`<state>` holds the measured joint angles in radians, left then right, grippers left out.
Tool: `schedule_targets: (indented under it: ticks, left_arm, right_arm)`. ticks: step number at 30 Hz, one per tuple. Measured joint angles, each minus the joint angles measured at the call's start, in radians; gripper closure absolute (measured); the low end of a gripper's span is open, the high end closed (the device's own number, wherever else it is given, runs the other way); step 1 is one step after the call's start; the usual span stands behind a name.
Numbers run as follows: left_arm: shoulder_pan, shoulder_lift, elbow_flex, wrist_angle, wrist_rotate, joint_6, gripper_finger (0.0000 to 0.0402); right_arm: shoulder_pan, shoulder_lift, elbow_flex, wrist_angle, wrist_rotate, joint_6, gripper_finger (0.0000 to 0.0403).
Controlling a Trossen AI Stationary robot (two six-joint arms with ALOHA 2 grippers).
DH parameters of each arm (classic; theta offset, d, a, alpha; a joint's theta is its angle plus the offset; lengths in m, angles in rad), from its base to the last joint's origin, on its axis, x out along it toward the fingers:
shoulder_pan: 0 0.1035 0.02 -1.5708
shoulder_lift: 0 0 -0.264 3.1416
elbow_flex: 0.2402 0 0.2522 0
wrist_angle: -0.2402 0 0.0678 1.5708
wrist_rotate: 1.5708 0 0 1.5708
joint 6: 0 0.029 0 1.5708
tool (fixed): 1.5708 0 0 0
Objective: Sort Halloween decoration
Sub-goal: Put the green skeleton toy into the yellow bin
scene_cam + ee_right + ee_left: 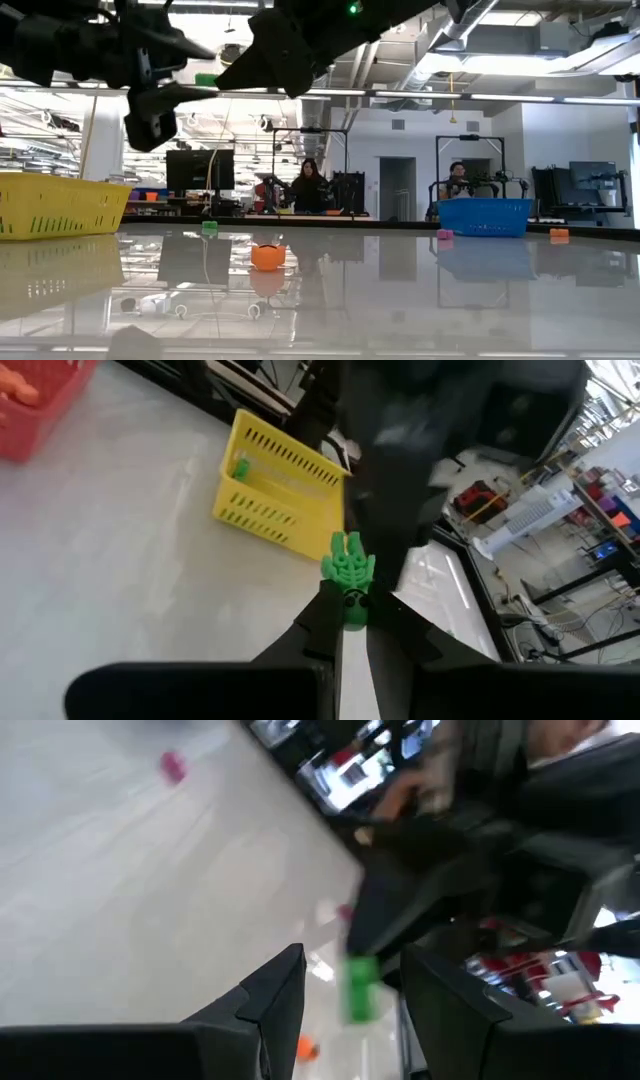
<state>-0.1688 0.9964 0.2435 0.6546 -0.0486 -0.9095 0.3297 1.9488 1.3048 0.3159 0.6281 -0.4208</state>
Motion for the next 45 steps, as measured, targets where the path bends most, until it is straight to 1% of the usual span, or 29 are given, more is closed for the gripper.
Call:
schedule_targets:
  ticks: [6,18,26,30,37,40,42,45]
  left_arm:
    - [0.0,0.004,0.001,0.018,0.0,0.007,0.0246]
    - [0.0,0.004,0.001,0.014,0.008,0.023,0.0246]
    - [0.0,0.004,0.001,0.014,0.001,0.042,0.0248]
    - [0.0,0.004,0.001,0.012,0.0,0.052,0.0275]
    - [0.0,0.004,0.001,0.009,-0.018,0.069,0.0359]
    - [0.0,0.004,0.001,0.009,-0.019,0.077,0.0387]
    - [0.0,0.004,0.001,0.009,-0.019,0.077,0.0391]
    - [0.0,0.004,0.001,0.008,-0.019,0.079,0.0385]
  right_arm:
    - [-0.007,0.0,0.0,0.012,0.0,-0.033,0.0344]
    - [-0.05,0.0,0.0,0.041,-0.001,-0.033,0.0344]
    - [-0.05,0.0,0.0,0.041,-0.002,-0.032,0.0344]
    - [-0.05,0.0,0.0,0.041,-0.002,-0.032,0.0344]
    - [-0.05,0.0,0.0,0.043,-0.002,-0.032,0.0343]
    - [-0.05,0.0,0.0,0.041,-0.002,-0.031,0.0336]
    - [-0.049,0.0,0.0,0.041,-0.002,-0.032,0.0328]
    - [-0.048,0.0,0.0,0.042,-0.003,-0.033,0.031]
